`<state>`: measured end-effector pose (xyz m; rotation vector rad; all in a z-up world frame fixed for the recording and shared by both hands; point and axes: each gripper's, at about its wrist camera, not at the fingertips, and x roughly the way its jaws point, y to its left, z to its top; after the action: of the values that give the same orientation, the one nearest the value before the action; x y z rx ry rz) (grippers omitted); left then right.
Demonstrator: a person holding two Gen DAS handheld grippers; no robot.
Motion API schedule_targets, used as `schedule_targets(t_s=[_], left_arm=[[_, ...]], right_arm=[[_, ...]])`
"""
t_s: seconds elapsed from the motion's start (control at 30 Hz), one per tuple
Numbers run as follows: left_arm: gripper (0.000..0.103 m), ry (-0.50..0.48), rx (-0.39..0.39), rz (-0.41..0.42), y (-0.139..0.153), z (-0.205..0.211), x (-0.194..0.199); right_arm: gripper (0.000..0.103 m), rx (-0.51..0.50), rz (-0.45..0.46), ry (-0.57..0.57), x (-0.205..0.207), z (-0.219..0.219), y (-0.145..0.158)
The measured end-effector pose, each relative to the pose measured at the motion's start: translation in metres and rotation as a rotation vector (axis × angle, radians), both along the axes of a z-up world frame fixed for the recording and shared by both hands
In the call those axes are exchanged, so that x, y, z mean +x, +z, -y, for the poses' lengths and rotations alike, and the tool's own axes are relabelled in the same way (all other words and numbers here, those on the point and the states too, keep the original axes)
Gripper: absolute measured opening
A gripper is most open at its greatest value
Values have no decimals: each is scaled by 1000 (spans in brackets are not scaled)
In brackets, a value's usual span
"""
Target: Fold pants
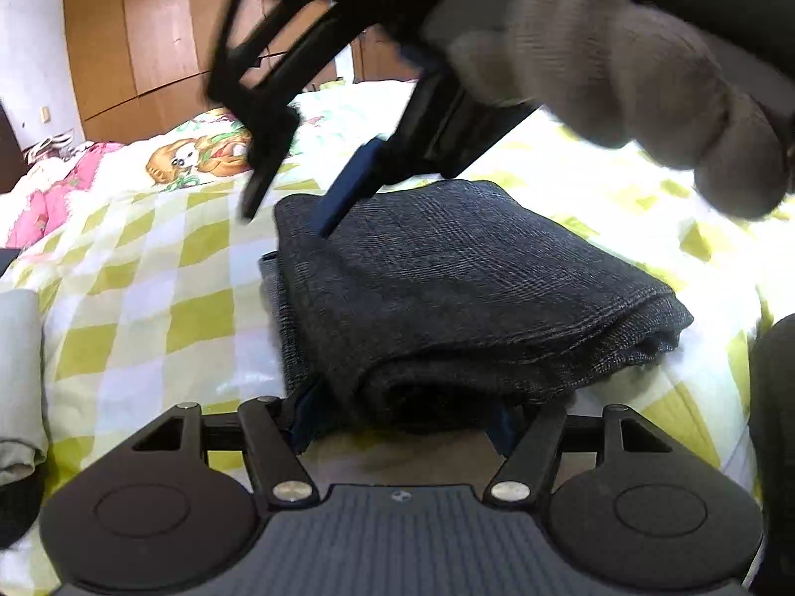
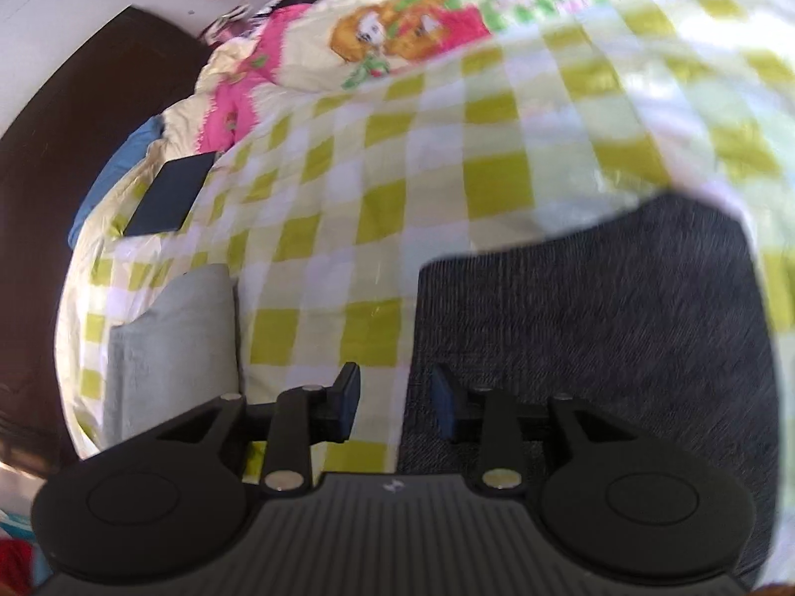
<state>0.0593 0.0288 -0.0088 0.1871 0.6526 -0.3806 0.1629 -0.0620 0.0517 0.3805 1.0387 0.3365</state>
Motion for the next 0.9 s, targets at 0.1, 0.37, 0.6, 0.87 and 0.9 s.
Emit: schedule_targets(t_s=[0.1,0.37,0.6,0.87,0.9], left_arm=[[79,29,-21,-6,2,-12,-3],[79,128,-109,8,20,-51,-31],[83,123,-185,-71,28,-49,-45],[83,139,-199,-126,23,-21,-15],[83,143,-188,-125,23,-18,-11]], right_arm=[[40,-50,39,11,-4,15,9],[40,-79,61,102,-22,37,3],[42,-64,76,186,-2,29,-8],[47,-170,126,282,34,-1,-1],[47,-178,125,292,36,-7,-1]])
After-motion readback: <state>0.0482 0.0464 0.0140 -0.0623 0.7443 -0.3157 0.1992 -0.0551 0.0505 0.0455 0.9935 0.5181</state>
